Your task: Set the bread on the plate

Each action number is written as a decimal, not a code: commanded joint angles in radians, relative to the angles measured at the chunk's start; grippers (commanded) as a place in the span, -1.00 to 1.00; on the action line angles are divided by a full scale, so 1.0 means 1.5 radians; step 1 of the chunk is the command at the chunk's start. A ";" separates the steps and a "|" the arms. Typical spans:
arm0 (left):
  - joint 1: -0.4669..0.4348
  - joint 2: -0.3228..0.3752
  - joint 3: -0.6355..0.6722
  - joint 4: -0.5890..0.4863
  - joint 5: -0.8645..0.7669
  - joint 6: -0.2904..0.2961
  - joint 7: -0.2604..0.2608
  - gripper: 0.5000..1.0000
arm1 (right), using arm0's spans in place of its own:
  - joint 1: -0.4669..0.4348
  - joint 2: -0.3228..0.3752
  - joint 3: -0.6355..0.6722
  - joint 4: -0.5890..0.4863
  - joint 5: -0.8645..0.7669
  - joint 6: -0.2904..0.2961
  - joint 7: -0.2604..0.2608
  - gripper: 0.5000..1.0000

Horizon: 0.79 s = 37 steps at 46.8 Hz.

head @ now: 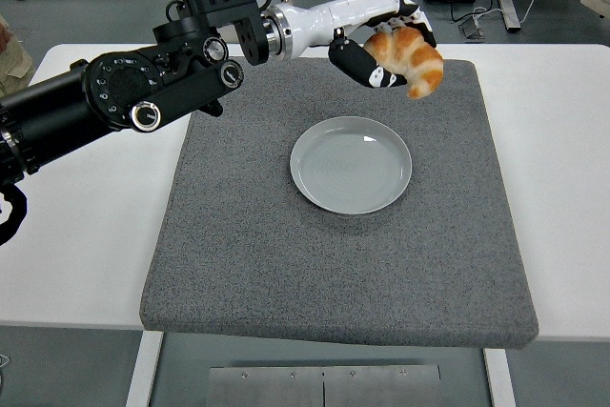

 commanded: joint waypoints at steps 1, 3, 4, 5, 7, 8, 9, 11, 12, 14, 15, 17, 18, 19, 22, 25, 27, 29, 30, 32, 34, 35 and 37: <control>0.002 -0.006 0.021 0.008 0.000 0.021 -0.003 -1.00 | 0.000 0.000 0.000 0.000 0.000 0.000 0.000 1.00; 0.006 -0.008 0.026 0.010 0.000 0.025 -0.003 -1.00 | 0.000 0.000 0.000 0.001 0.000 0.000 0.000 1.00; 0.011 -0.008 0.027 0.010 0.001 0.025 -0.003 -1.00 | 0.000 0.000 0.000 0.000 0.000 0.000 0.000 1.00; 0.015 -0.008 0.029 0.011 0.001 0.025 -0.003 -1.00 | 0.000 0.000 0.000 0.000 0.000 0.000 0.000 1.00; 0.021 -0.007 0.033 0.011 0.001 0.026 -0.004 -1.00 | 0.000 0.000 0.000 0.000 0.000 0.000 0.000 1.00; 0.023 -0.008 0.034 0.012 0.001 0.026 -0.004 -1.00 | 0.000 0.000 0.000 0.000 0.000 0.000 0.000 1.00; 0.025 -0.008 0.036 0.014 0.001 0.026 -0.004 -1.00 | 0.000 0.000 0.000 0.000 0.000 0.000 0.000 1.00; 0.033 -0.008 0.037 0.022 0.001 0.027 -0.005 -1.00 | 0.000 0.000 0.000 0.000 0.000 0.000 0.000 1.00; 0.038 -0.008 0.037 0.027 0.001 0.028 -0.007 -1.00 | 0.000 0.000 0.000 0.001 0.000 0.000 0.000 1.00; 0.048 -0.008 0.037 0.031 0.001 0.029 -0.009 -1.00 | 0.000 0.000 0.000 0.000 0.000 0.000 0.000 1.00; 0.052 -0.009 0.037 0.032 0.001 0.031 -0.009 -1.00 | 0.000 0.000 0.000 0.001 0.000 0.000 0.000 1.00; 0.058 -0.011 0.038 0.034 0.003 0.034 -0.009 -1.00 | 0.000 0.000 0.000 0.000 0.000 0.000 0.000 1.00; 0.060 -0.013 0.041 0.035 0.003 0.037 -0.009 -1.00 | 0.000 0.000 0.000 0.000 0.000 0.000 0.000 1.00; 0.064 -0.016 0.044 0.035 0.003 0.039 -0.009 -1.00 | 0.000 0.000 0.000 0.000 0.000 0.000 0.000 1.00; 0.073 -0.020 0.053 0.036 0.003 0.050 -0.009 -1.00 | 0.000 0.000 0.000 0.000 0.000 0.000 0.000 1.00; 0.085 -0.021 0.057 0.043 0.000 0.059 -0.009 -1.00 | 0.000 0.000 0.000 0.001 0.000 0.000 0.000 1.00; 0.097 -0.021 0.058 0.048 0.001 0.061 -0.009 -1.00 | 0.000 0.000 0.000 0.000 0.000 0.000 0.000 1.00; 0.109 -0.022 0.055 0.050 -0.002 0.063 -0.010 -1.00 | 0.000 0.000 0.000 0.000 0.000 0.000 0.000 1.00; 0.114 -0.023 0.054 0.050 -0.002 0.065 -0.010 -1.00 | 0.000 0.000 0.000 0.000 0.000 0.000 0.000 1.00; 0.124 -0.030 0.057 0.050 0.000 0.072 -0.010 -1.00 | 0.000 0.000 0.000 0.000 0.000 0.000 0.000 1.00; 0.134 -0.034 0.058 0.050 0.000 0.078 -0.010 -1.00 | 0.000 0.000 0.000 0.000 0.000 0.000 0.000 1.00; 0.138 -0.035 0.058 0.050 0.001 0.080 -0.010 -1.00 | 0.000 0.000 0.000 0.001 0.000 0.000 0.000 1.00; 0.147 -0.036 0.058 0.050 0.001 0.081 -0.010 -1.00 | 0.000 0.000 0.000 0.000 0.000 0.000 0.000 1.00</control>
